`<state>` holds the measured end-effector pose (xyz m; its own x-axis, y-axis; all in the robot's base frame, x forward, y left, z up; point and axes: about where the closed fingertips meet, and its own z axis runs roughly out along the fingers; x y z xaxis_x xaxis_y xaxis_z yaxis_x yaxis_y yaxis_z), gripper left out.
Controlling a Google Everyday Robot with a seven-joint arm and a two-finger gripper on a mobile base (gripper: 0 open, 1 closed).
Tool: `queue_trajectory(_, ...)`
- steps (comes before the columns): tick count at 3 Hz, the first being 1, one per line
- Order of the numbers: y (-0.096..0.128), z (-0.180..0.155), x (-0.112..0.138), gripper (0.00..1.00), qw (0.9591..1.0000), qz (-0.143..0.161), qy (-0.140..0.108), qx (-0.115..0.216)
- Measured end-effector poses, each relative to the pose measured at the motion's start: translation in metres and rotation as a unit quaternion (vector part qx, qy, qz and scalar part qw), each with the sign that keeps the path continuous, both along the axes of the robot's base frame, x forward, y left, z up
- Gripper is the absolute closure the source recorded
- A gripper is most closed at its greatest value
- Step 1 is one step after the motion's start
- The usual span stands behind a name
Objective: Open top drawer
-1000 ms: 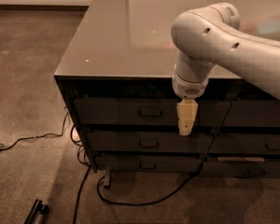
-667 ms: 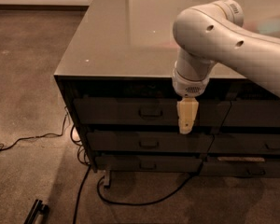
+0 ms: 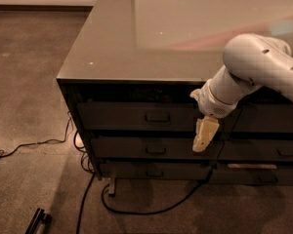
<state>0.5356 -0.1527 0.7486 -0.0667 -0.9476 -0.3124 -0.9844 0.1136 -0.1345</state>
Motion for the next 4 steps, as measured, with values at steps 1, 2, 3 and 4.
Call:
queue_trajectory(1,-0.007,-0.016,0.001,0.00,0.9996,-0.010,0.004,0.024)
queue_trajectory(2,-0.006,-0.022,-0.002,0.00,0.9997,-0.005,0.009,0.023)
queue_trajectory(3,0.004,-0.049,0.013,0.00,0.9971,-0.008,0.023,0.072)
queue_trajectory(4,0.008,-0.056,0.020,0.00,0.9963,-0.011,0.024,0.082)
